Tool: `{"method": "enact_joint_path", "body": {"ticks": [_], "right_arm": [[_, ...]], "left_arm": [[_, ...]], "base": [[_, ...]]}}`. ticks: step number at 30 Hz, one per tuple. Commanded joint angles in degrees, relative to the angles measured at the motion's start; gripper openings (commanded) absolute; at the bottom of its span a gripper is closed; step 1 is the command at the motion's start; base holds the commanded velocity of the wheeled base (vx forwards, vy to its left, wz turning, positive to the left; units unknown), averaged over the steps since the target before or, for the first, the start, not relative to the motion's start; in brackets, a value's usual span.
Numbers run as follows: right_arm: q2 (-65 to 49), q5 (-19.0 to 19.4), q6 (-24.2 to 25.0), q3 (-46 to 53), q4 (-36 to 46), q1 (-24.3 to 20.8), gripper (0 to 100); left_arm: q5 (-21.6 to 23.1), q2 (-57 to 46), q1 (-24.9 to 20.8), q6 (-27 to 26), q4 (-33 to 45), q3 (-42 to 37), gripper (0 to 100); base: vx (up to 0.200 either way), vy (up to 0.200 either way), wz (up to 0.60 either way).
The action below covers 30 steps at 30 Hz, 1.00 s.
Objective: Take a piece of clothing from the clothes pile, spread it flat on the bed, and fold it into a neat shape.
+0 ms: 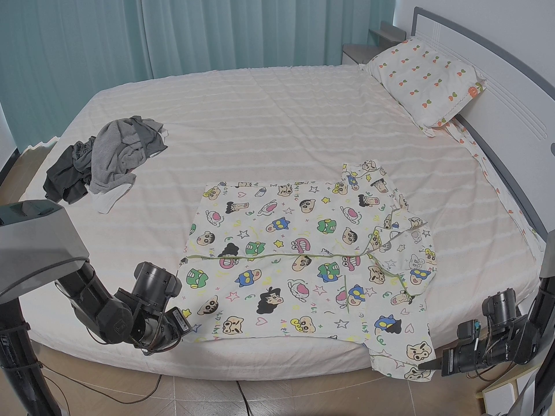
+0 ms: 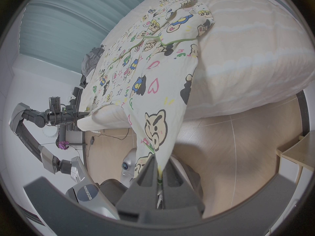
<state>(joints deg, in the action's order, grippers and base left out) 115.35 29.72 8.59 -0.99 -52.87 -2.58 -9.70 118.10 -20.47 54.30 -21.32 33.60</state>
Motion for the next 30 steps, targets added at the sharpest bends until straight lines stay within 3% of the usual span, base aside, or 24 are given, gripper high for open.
{"method": "enact_joint_path", "body": {"ticks": [1, 15, 22, 30], "right_arm": [[-0.83, 0.69, -1.65, 0.99, 1.28, 0.65, 0], [-4.69, 2.8, -1.12, 0.28, -6.9, 2.94, 0], [-4.52, 2.8, 7.75, -5.16, -15.07, 3.2, 0], [-2.76, 2.71, 10.92, -13.25, -15.77, 3.38, 0]], "left_arm": [[-0.23, 0.2, -0.89, 0.02, -0.12, -1.25, 0], [-0.23, -4.81, -0.71, 0.02, 0.32, 4.2, 0], [-1.72, -4.28, -0.01, 0.02, 0.67, 11.67, 0], [-1.81, 0.46, 0.78, 0.28, 4.71, 20.98, 0]], "base": [[0.0, 0.0, 0.0], [0.0, 0.0, 0.0], [0.0, 0.0, 0.0], [0.0, 0.0, 0.0]]}}
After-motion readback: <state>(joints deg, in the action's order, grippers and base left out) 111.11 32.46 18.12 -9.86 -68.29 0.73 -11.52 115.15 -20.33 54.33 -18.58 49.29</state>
